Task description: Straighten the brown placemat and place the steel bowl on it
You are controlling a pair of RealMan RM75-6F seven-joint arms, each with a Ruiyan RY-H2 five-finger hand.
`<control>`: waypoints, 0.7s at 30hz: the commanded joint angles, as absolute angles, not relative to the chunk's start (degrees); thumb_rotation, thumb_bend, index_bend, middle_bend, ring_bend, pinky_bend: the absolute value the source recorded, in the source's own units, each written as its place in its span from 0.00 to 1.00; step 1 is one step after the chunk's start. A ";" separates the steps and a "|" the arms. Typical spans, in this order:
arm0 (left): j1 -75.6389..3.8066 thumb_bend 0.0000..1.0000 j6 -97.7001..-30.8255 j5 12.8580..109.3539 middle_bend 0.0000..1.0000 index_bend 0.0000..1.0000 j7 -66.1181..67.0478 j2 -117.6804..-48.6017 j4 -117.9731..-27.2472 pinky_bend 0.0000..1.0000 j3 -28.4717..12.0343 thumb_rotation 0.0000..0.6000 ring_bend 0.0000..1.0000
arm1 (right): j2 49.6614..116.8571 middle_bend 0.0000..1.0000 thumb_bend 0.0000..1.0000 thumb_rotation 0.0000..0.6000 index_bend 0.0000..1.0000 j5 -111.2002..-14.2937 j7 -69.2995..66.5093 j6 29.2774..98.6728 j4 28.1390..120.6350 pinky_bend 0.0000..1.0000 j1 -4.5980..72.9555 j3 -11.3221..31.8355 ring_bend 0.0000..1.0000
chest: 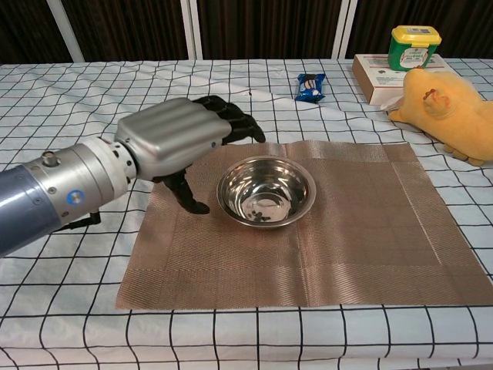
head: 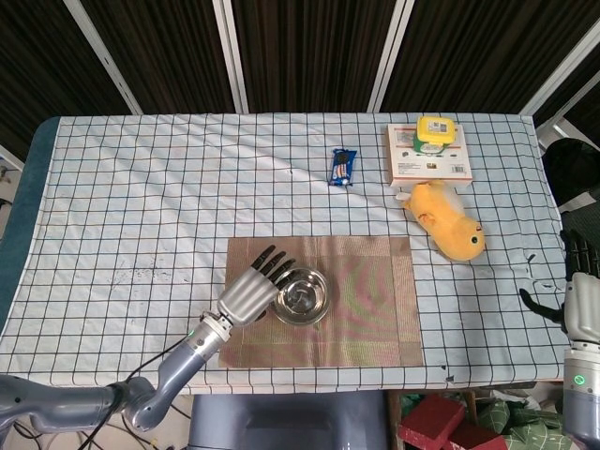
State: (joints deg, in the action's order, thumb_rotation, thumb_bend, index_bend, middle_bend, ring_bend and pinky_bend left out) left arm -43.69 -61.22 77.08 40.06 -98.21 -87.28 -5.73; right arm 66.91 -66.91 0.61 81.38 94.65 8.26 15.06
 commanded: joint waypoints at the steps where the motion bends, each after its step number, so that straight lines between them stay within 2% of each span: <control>1: -40.91 0.00 -65.20 75.86 0.09 0.14 40.66 -94.78 -91.75 0.05 -6.21 1.00 0.04 | 66.99 0.00 0.16 1.00 0.00 -67.18 1.07 81.44 94.59 0.16 8.30 14.82 0.00; 7: -35.16 0.00 -72.51 76.72 0.08 0.09 37.67 -85.81 -98.41 0.05 -5.18 1.00 0.03 | 67.34 0.00 0.16 1.00 0.00 -67.91 2.06 81.94 94.31 0.16 8.36 14.45 0.00; 14: -26.92 0.00 -79.66 77.20 0.00 0.01 32.39 -72.85 -103.35 0.00 -1.18 1.00 0.00 | 67.90 0.00 0.11 1.00 0.00 -69.45 3.58 82.70 93.26 0.16 8.56 13.83 0.00; 21: -18.46 0.00 -87.86 79.01 0.00 0.00 23.77 -66.89 -102.57 0.00 2.46 1.00 0.00 | 68.13 0.00 0.05 1.00 0.00 -71.80 4.55 83.31 92.31 0.16 8.69 12.83 0.00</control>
State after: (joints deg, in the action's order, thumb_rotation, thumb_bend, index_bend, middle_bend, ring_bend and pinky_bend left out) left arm -21.22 -85.19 77.94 26.85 -68.66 -103.09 0.65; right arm 68.06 -71.40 4.32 83.18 92.57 8.65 13.10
